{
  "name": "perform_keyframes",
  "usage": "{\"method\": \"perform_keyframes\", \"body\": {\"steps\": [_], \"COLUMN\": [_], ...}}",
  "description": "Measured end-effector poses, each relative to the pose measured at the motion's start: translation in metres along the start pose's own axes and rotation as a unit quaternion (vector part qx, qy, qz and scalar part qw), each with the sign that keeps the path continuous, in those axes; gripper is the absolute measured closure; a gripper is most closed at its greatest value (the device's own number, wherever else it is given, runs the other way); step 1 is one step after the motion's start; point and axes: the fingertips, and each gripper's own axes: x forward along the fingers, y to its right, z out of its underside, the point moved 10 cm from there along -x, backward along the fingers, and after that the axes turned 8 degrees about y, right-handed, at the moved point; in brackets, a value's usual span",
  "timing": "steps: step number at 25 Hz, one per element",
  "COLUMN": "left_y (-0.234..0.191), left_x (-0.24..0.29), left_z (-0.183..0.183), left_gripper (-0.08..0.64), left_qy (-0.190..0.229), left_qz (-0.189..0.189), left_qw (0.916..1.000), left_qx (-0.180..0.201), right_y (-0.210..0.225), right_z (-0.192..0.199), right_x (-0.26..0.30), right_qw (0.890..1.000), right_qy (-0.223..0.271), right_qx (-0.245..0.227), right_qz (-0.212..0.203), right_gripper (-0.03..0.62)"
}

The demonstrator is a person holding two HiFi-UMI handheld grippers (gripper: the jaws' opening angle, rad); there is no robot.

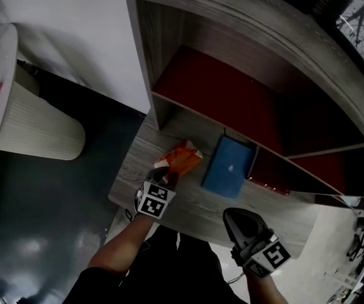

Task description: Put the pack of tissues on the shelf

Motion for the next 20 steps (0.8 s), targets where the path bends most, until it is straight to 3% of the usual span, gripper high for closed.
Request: {"method": "perform_keyframes", "body": {"steps": [8, 14, 20], "left_y": [-0.002, 0.002, 0.007], "left_x": [-0.007, -0.038, -0.080], "left_z": [-0.011, -0.037, -0.074], "left_gripper": [0.531, 0.534, 0.534], "left_qy": [-0.009, 0.021, 0.060], "left_qz": [0.015, 0.023, 0.026], "left_qw": [0.9998, 0.9995, 0.9975], "left_qx": [-0.003, -0.003, 0.025], "right_y": [-0.002, -0.013, -0.022], "right_z": [-0.014, -0.035, -0.053], "right_x": [-0.009, -0.010, -0.014], "right_qw": [1.000, 1.000, 0.999], "right_qy": [0.004, 0.024, 0.044], "right_qx": [-0.006, -0.014, -0.018], "right_qz": [0.011, 0.013, 0.016], "right_gripper": [0.572, 0.572, 0.572]}}
